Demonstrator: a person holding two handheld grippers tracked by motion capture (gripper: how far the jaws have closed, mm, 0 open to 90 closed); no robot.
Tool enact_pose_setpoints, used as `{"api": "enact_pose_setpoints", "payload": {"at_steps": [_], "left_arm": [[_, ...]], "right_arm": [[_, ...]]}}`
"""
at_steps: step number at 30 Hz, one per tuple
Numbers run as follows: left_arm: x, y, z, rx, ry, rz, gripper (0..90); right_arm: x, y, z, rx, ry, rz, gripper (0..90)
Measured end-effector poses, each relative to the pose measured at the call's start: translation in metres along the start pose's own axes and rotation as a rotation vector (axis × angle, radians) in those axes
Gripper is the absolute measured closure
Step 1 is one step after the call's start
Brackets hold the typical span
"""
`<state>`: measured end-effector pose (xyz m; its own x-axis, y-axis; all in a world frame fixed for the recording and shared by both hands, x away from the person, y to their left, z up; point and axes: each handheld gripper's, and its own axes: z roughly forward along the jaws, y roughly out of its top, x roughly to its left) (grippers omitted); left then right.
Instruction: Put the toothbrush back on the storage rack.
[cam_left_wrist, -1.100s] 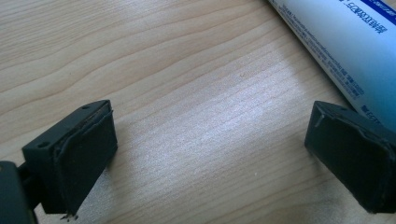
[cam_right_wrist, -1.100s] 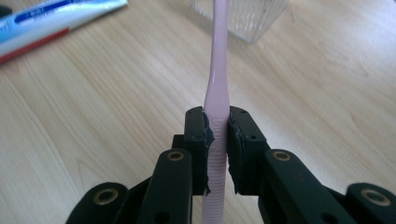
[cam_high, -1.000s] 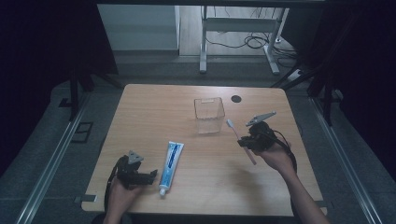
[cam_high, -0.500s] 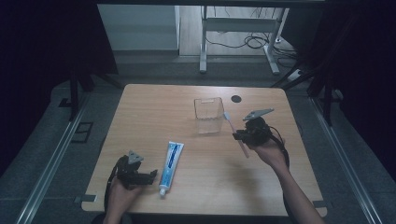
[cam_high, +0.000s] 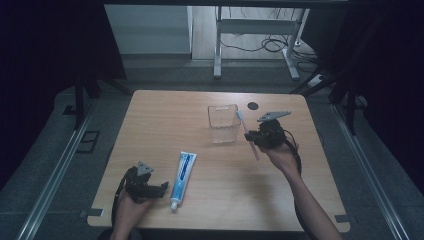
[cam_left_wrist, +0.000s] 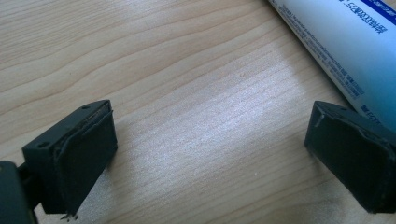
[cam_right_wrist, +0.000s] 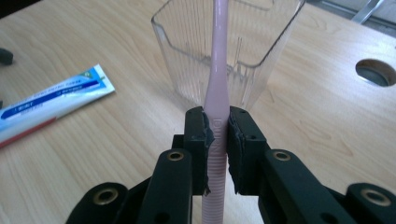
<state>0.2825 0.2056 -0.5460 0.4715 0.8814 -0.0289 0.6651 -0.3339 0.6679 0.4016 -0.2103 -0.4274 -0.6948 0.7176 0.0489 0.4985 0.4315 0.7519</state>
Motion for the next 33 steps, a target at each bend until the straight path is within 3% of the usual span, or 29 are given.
{"api": "enact_pose_setpoints", "payload": {"at_steps": [24,33], "left_arm": [[0.001,0.0,0.0,0.0,-0.001,0.008,2.3],[0.001,0.0,0.0,0.0,-0.001,0.008,2.3]], "right_arm": [[-0.002,0.037,0.02,-0.094,-0.004,-0.003,78.5],[-0.006,0.05,0.025,-0.126,0.002,0.02,78.5]]}}
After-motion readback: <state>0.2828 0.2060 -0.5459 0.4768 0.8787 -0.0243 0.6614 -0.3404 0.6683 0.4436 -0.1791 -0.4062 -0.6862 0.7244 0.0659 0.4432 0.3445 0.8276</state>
